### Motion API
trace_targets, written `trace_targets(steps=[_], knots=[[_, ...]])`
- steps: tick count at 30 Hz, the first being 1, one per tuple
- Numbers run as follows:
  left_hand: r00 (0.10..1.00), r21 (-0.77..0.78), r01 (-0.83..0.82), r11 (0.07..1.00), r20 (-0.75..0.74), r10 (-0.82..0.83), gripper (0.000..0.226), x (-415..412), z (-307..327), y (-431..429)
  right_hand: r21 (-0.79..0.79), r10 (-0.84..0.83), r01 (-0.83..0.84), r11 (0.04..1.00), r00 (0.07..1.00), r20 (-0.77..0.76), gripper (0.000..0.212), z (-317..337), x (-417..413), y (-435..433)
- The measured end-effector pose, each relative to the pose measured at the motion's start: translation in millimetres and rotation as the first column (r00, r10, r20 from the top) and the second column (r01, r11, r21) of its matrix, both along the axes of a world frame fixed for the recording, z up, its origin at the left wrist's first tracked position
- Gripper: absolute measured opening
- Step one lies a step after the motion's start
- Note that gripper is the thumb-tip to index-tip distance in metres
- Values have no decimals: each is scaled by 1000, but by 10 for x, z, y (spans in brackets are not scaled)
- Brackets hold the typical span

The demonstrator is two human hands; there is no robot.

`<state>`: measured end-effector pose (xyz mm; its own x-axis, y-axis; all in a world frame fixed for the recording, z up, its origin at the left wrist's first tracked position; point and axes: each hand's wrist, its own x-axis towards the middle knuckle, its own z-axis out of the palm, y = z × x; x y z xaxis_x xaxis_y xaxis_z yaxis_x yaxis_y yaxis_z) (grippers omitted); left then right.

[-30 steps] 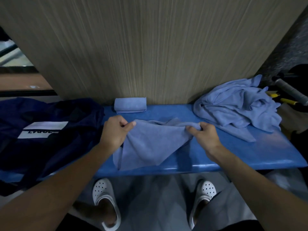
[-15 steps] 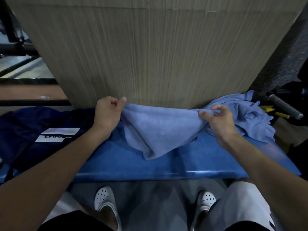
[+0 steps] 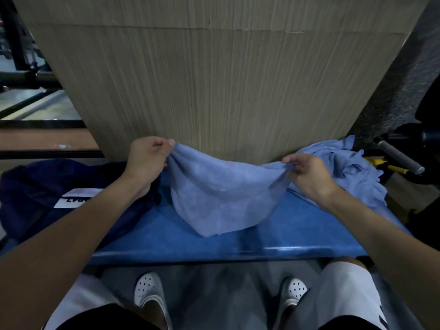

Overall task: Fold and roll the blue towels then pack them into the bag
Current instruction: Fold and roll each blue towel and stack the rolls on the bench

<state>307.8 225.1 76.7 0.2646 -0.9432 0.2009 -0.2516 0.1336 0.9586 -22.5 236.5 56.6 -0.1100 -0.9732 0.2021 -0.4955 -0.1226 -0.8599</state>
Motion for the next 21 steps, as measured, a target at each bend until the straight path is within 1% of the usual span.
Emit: trace_targets(steps=[2, 4, 6, 7, 8, 9, 11, 12, 15, 16, 17, 19, 20, 21], knots=[[1000, 8, 31, 999, -4, -31, 15, 4, 6, 14, -34, -46, 43, 998, 995, -85, 30, 19, -10, -25], [999, 0, 49, 999, 7, -49, 15, 23, 18, 27, -55, -83, 76, 996, 988, -131, 32, 35, -56, -54], [998, -11, 63, 998, 10, -63, 16, 43, 33, 31, -47, -107, 101, 994, 985, -137, 30, 22, -120, -100], [998, -11, 69, 998, 13, -69, 16, 53, 43, 34, -3, -104, 104, 995, 993, -58, 29, 27, -121, -96], [997, -8, 76, 997, 17, -76, 16, 62, 47, 31, 33, -108, 108, 994, 994, -13, 30, 27, -109, -81], [997, -5, 78, 997, 23, -78, 16, 65, 55, 34, 55, -112, 111, 992, 994, 12, 31, 29, -95, -67], [997, -8, 64, 998, 41, -64, 15, 79, 63, 29, 113, -65, 57, 992, 995, 69, 32, 78, -60, -22], [998, -15, 48, 999, 45, -47, 15, 91, 62, 21, 122, -37, 22, 992, 992, 118, 32, 122, -46, 6], [997, -43, 3, 999, 76, 1, 15, 125, 79, 1, 161, 107, -154, 975, 958, 266, 32, 263, -32, 76], [996, -46, -5, 999, 87, 9, 15, 134, 89, -11, 169, 147, -193, 967, 957, 250, 28, 303, -38, 88], [996, -47, -5, 999, 93, 10, 14, 137, 107, -10, 171, 165, -198, 965, 968, 188, 28, 332, -42, 97], [995, -45, -5, 999, 99, 10, 13, 135, 147, -5, 169, 157, -165, 972, 986, 59, 43, 361, -60, 100], [995, -48, -6, 999, 97, 11, 13, 132, 165, -3, 157, 153, -154, 976, 988, 15, 44, 369, -59, 97], [996, -51, -7, 999, 92, 12, 11, 125, 185, 2, 138, 144, -141, 980, 990, -9, 41, 383, -53, 98]])
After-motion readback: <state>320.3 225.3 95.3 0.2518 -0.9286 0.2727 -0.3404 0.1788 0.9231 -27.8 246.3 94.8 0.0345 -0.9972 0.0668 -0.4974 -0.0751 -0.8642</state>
